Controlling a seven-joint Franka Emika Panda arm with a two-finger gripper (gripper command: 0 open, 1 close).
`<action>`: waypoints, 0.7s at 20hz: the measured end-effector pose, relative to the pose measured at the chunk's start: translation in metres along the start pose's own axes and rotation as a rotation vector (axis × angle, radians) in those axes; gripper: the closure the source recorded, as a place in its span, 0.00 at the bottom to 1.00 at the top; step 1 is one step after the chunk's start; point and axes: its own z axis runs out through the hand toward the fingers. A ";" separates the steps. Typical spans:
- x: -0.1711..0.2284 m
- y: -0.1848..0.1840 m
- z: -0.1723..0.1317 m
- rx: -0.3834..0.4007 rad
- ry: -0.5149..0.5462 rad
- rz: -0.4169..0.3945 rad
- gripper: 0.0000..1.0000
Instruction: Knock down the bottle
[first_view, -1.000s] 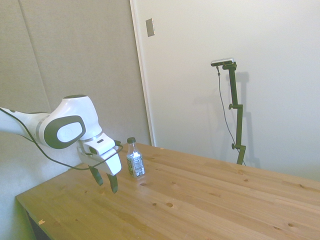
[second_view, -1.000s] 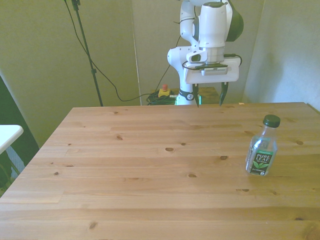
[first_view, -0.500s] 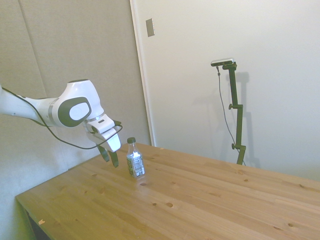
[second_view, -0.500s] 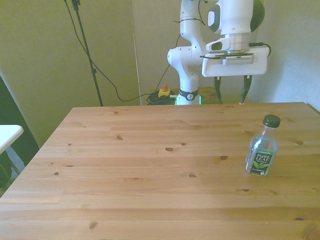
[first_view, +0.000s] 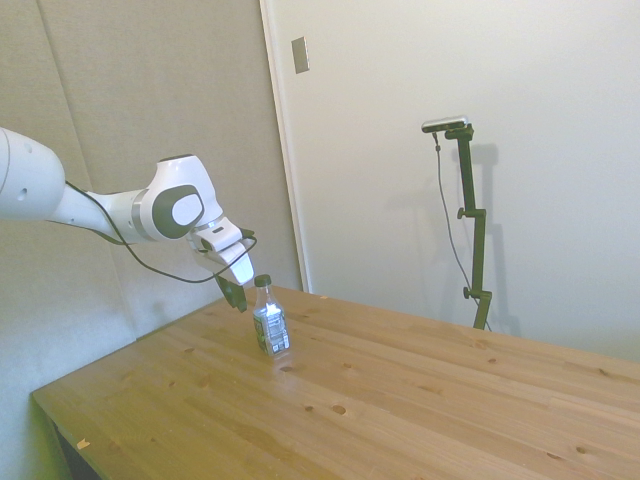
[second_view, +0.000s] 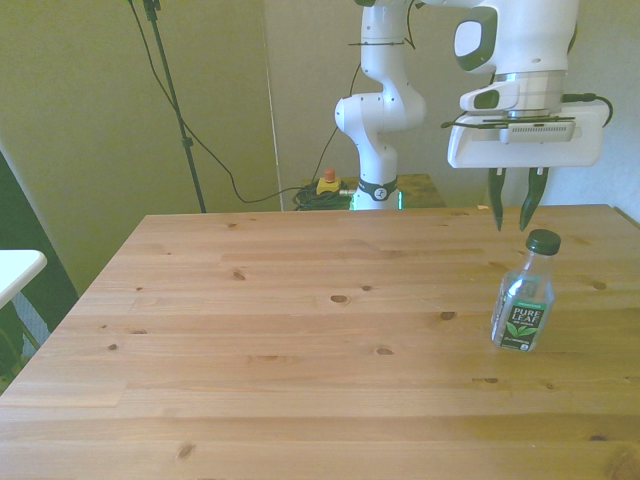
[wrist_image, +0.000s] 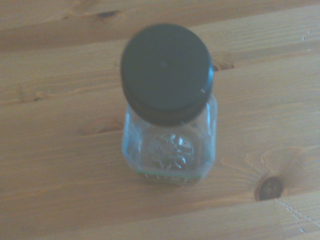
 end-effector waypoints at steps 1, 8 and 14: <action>-0.002 -0.005 0.002 0.000 0.001 0.005 1.00; 0.006 -0.026 0.006 0.003 0.013 0.036 1.00; 0.015 -0.044 0.000 0.006 0.028 0.052 1.00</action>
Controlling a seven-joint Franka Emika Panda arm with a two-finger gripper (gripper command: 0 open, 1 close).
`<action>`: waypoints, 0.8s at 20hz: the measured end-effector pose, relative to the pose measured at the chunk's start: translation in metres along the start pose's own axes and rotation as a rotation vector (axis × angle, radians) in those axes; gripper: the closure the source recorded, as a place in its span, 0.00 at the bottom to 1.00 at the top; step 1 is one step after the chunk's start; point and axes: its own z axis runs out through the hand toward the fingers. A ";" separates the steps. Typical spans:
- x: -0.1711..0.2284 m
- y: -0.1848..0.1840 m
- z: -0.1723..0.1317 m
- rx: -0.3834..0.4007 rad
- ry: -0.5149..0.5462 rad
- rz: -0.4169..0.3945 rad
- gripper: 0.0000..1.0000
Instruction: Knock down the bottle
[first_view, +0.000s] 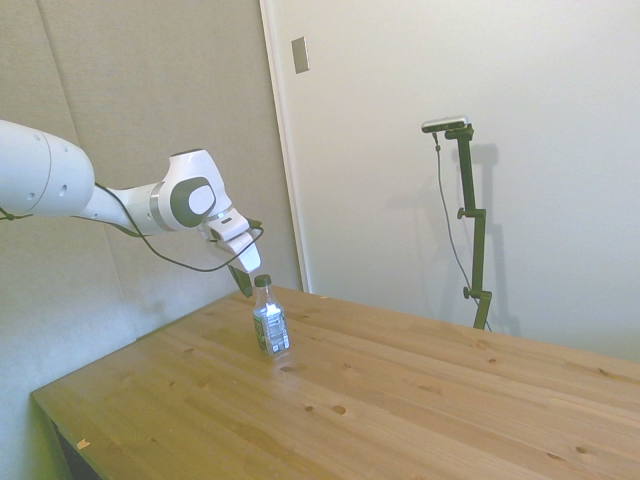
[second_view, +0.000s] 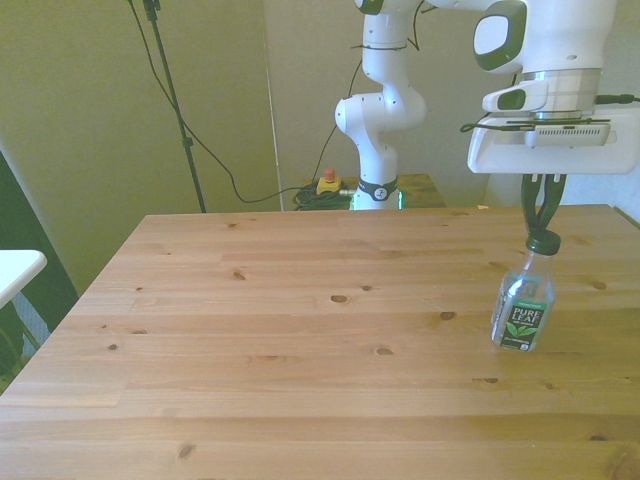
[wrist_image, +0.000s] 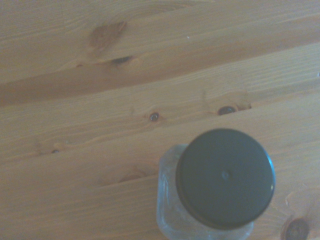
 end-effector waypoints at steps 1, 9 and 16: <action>0.002 -0.003 0.001 -0.004 0.004 0.003 1.00; 0.037 -0.040 0.018 -0.010 0.031 0.057 1.00; 0.066 -0.064 0.042 -0.013 0.065 0.089 1.00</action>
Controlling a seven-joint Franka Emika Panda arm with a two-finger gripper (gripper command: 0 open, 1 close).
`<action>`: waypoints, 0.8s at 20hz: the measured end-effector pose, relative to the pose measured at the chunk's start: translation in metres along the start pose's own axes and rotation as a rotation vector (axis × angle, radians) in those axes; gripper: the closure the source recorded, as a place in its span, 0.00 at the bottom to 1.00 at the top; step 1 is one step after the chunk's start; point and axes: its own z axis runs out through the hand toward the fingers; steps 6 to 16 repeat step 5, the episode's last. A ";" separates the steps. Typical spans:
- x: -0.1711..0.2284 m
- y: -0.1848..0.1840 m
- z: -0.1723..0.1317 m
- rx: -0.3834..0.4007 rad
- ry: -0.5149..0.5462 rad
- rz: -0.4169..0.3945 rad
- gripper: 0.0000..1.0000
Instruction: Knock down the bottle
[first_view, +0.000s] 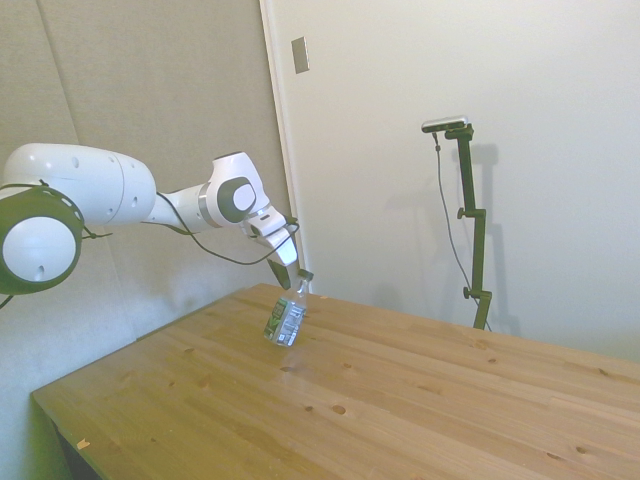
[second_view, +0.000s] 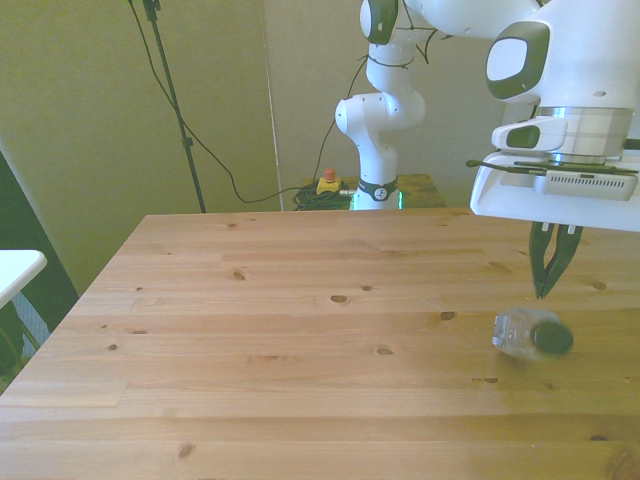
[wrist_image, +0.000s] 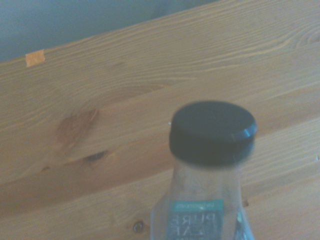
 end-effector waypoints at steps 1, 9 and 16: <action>0.003 -0.001 0.001 0.003 0.004 0.003 1.00; 0.012 -0.004 0.004 0.019 0.017 0.010 1.00; 0.012 -0.004 0.004 0.019 0.017 0.010 1.00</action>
